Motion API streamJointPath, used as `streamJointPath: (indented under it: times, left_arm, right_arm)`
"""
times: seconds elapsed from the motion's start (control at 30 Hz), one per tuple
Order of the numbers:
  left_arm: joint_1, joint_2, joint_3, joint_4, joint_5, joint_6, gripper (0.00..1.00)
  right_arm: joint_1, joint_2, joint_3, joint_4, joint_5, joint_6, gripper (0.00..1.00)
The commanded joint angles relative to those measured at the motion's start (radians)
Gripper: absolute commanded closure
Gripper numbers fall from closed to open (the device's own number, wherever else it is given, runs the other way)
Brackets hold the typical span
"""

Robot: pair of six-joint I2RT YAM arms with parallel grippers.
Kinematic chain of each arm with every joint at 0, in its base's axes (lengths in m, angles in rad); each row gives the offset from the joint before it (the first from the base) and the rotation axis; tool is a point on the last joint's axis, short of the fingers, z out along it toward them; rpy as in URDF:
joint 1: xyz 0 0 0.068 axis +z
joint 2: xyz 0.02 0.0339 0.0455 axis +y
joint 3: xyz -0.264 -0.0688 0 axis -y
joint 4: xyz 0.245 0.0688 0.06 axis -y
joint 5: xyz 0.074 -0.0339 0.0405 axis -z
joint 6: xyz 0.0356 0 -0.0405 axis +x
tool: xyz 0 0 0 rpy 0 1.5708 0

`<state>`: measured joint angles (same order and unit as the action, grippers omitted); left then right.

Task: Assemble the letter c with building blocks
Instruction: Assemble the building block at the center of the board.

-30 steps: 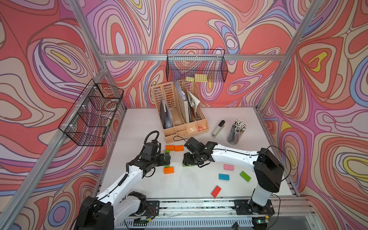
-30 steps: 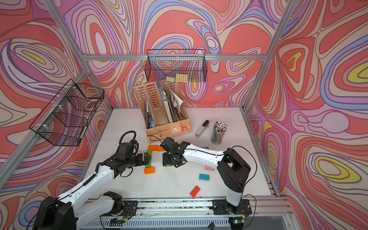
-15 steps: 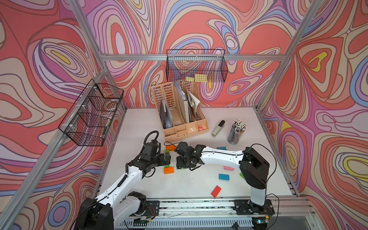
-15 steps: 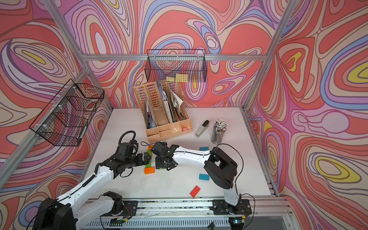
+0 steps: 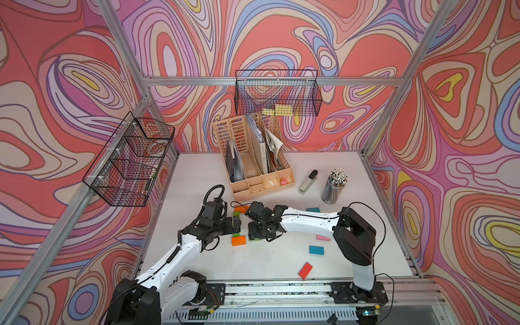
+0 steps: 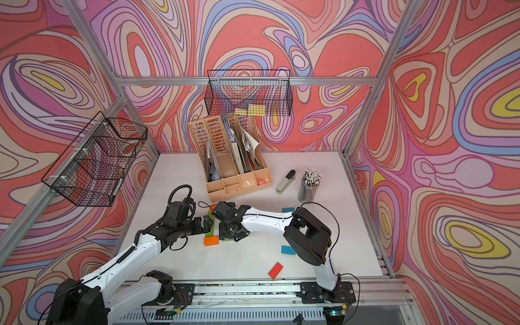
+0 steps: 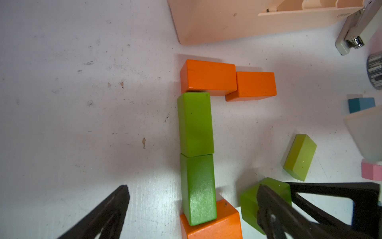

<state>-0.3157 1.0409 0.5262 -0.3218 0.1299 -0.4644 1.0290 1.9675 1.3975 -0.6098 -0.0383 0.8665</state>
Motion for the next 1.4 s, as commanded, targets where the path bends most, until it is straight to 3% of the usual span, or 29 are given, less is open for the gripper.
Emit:
streamJointPath:
  times: [0.0, 0.93, 1.13, 1.37]
  left_arm:
    - [-0.005, 0.007, 0.017, -0.021, -0.014, 0.0, 0.0]
    - [-0.004, -0.004, 0.015, -0.025, -0.007, -0.002, 0.01]
    - [-0.004, -0.005, 0.017, -0.028, -0.007, -0.002, 0.0]
    - [-0.005, -0.007, 0.021, -0.037, -0.008, -0.001, 0.01]
  right_arm:
    - [0.006, 0.02, 0.021, 0.016, -0.016, 0.014, 0.49]
    - [0.029, -0.01, 0.002, 0.003, 0.002, 0.069, 0.31]
    - [0.029, -0.021, -0.014, 0.033, -0.003, 0.077, 0.22]
    - [0.029, -0.082, -0.068, 0.079, 0.016, 0.108, 0.25]
